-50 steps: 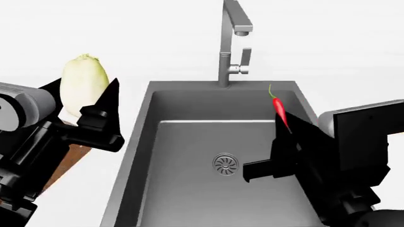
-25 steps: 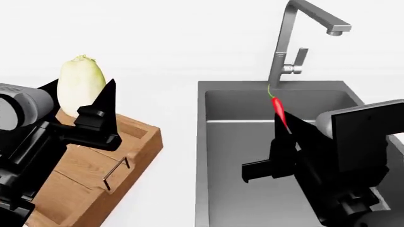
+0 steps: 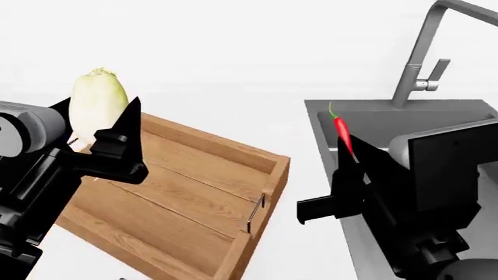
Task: Pick up the fruits and vegetables and place them in the sink. Turn on the sink faucet to wash them. Then turn the sink off and put them in the tray.
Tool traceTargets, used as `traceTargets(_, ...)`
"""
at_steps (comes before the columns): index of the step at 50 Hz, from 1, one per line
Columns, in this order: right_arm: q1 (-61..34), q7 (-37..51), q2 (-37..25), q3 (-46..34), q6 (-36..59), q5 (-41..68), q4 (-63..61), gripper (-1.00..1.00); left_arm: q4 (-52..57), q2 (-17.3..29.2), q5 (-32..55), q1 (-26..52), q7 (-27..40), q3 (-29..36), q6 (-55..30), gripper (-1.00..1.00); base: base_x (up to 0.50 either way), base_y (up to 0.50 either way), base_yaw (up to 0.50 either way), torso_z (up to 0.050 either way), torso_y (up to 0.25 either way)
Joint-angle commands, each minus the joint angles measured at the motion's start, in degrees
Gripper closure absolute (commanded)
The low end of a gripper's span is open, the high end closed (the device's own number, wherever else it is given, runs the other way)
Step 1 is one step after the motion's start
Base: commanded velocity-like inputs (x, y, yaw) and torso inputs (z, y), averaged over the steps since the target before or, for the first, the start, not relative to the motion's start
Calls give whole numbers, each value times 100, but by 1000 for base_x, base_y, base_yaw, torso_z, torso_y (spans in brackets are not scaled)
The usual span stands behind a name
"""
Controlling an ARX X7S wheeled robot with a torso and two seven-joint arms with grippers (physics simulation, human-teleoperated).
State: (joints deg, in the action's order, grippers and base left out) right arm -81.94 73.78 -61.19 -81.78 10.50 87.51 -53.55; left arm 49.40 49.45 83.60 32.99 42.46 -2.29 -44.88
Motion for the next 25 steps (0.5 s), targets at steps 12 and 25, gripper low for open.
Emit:
traceTargets(12,-535,120,192,203,271,489,21,100,-82,27,-38,12,17,-85,89,100,1,375,0,0,1)
traceTargets(25,-1695,28,1515,202,1152,1454,865,100,-164,-7,-162,-49,-76,-67,122,100,0,0,0,1,0)
